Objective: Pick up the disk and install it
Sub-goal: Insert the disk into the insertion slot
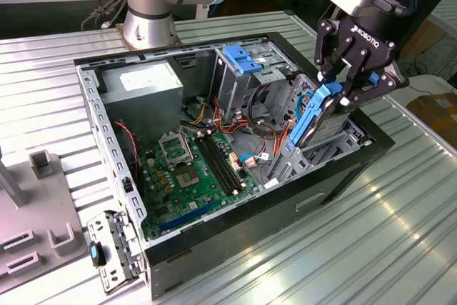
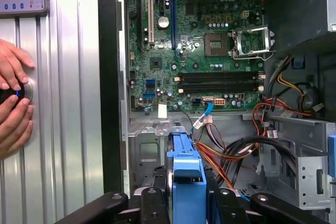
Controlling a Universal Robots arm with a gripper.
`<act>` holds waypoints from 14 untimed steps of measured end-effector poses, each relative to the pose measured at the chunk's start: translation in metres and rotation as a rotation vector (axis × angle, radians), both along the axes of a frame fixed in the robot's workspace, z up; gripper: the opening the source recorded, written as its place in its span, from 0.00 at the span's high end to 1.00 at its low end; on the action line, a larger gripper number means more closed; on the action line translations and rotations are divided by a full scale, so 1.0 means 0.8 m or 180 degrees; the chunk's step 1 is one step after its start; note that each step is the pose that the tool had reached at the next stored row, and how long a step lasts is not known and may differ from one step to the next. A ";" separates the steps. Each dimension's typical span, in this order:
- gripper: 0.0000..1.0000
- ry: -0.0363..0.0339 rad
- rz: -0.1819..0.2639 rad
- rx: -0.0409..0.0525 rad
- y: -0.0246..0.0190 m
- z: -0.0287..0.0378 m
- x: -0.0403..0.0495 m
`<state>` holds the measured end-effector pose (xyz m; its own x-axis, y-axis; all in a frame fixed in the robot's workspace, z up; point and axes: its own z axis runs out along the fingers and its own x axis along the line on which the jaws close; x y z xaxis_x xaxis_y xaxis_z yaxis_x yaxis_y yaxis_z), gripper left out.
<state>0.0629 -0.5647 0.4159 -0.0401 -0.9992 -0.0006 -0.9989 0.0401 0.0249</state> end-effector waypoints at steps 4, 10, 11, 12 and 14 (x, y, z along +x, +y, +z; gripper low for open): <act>0.63 0.0002 0.0000 -0.0001 0.0000 -0.0111 0.000; 0.63 0.0007 0.0000 0.0000 0.0000 -0.0301 0.001; 0.63 0.0008 0.0000 0.0000 0.0000 -0.0350 0.001; 0.63 0.0010 0.0000 0.0000 0.0000 -0.0387 0.001; 0.63 0.0013 0.0000 0.0000 0.0000 -0.0484 0.001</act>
